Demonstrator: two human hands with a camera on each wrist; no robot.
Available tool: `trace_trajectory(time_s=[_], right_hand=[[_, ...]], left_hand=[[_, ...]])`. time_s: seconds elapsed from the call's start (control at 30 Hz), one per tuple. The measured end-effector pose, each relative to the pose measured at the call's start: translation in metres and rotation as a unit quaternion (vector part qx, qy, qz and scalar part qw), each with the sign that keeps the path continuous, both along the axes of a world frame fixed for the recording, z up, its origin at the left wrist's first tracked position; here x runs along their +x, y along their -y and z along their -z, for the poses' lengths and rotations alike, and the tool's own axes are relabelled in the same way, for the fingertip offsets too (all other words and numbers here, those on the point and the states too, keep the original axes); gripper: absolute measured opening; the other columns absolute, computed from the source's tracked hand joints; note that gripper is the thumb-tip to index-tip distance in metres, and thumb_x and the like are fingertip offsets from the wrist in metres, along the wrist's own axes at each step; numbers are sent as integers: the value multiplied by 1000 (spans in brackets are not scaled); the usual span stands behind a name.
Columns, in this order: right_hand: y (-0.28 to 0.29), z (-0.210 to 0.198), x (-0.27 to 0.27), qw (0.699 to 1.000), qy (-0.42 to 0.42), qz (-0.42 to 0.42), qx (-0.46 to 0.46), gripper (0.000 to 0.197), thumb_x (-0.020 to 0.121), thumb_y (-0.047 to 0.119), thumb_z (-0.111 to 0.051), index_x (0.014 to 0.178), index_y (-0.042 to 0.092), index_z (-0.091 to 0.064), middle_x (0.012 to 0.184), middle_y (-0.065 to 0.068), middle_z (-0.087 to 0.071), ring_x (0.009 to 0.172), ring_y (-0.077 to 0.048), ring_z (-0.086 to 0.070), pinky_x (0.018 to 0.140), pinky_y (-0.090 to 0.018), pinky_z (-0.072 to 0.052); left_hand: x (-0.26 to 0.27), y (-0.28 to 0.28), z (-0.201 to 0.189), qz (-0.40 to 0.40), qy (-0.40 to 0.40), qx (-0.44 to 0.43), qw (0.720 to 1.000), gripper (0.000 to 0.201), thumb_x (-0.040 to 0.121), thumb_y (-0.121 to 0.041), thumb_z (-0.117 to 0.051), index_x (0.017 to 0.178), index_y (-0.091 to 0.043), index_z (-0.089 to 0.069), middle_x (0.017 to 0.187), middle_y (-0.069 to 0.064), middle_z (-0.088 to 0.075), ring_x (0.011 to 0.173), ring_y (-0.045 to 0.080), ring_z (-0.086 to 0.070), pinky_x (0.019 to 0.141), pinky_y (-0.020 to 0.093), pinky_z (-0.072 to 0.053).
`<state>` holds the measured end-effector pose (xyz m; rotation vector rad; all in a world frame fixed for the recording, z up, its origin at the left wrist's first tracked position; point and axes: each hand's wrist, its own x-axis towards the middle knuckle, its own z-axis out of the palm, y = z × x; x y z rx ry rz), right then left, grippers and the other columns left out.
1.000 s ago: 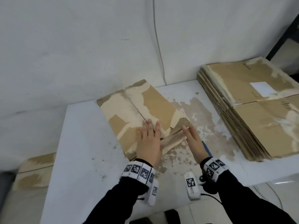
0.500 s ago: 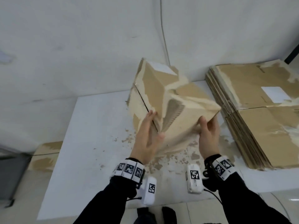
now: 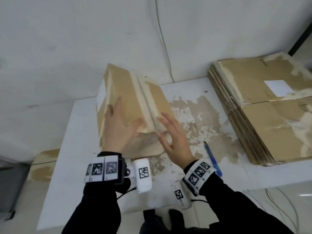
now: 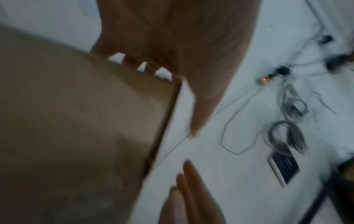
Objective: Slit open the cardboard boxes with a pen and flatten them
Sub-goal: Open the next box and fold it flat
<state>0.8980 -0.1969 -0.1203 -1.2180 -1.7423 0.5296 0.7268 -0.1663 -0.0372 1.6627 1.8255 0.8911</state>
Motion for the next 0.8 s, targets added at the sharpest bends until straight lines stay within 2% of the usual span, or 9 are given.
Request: trace_trajectory(time_s=[0.1,0.17,0.23,0.3,0.4,0.47,0.53,0.63,0.8], right_hand=[[4,47,47,976,-10,193,-101,38,93,25,-54,128,11,-50,132,-7,-47,124,-18,-42,106,-27,-34],[18,90,89,922,58,290,-248,39,88,21,-61,122,4,-50,126,-16,-47,118,-30,-43,97,-36,-40],[39,119,114,864,158,330,-347,42,84,23,-66,115,-1,-51,120,-23,-50,112,-38,-44,86,-44,-43],[53,133,119,846,183,339,-369,37,82,18,-69,106,-5,-54,110,-26,-52,103,-42,-48,77,-48,-44],[51,123,111,864,146,318,-362,24,88,13,-62,101,-3,-51,102,-26,-56,91,-39,-53,69,-43,-46],[40,104,99,889,43,278,-360,16,93,12,-54,101,3,-44,93,-24,-62,69,-30,-57,54,-32,-44],[28,76,79,913,-38,231,-335,14,96,12,-50,105,8,-40,86,-18,-65,57,-21,-56,46,-26,-39],[12,30,39,944,-49,134,-299,14,96,15,-51,105,12,-42,77,-15,-61,52,-20,-48,45,-25,-35],[-19,-21,-25,957,-17,-1,-289,8,99,22,-45,105,18,-46,68,-12,-55,44,-9,-37,40,-18,-29]], left_hand=[[-31,1,22,-49,38,-19,998,70,86,-27,-68,146,-32,-33,158,2,-20,144,13,-19,116,27,-15],[-49,11,30,-75,83,-18,994,68,86,-27,-68,145,-36,-35,158,-3,-20,143,9,-21,118,32,-18],[-61,18,32,-78,99,-12,992,67,87,-28,-67,145,-36,-35,158,-6,-20,142,4,-20,115,26,-19],[-69,21,35,-67,103,-3,992,66,88,-27,-67,146,-36,-35,157,-8,-22,138,-4,-19,105,16,-21],[-81,25,40,-68,108,10,992,66,88,-28,-66,146,-35,-35,157,-6,-23,135,-6,-20,103,14,-23],[-95,28,47,-73,131,10,989,66,85,-34,-69,143,-38,-38,155,-6,-28,141,4,-25,112,26,-25],[-108,33,58,-84,179,-11,980,66,80,-41,-70,138,-46,-41,151,-9,-35,138,9,-34,114,37,-31],[-115,47,82,-119,229,-30,966,62,86,-31,-68,140,-43,-40,146,-9,-41,132,12,-42,112,43,-35],[-119,51,97,-90,168,-33,981,64,89,-33,-64,145,-29,-32,150,-3,-33,140,14,-29,116,44,-27]])
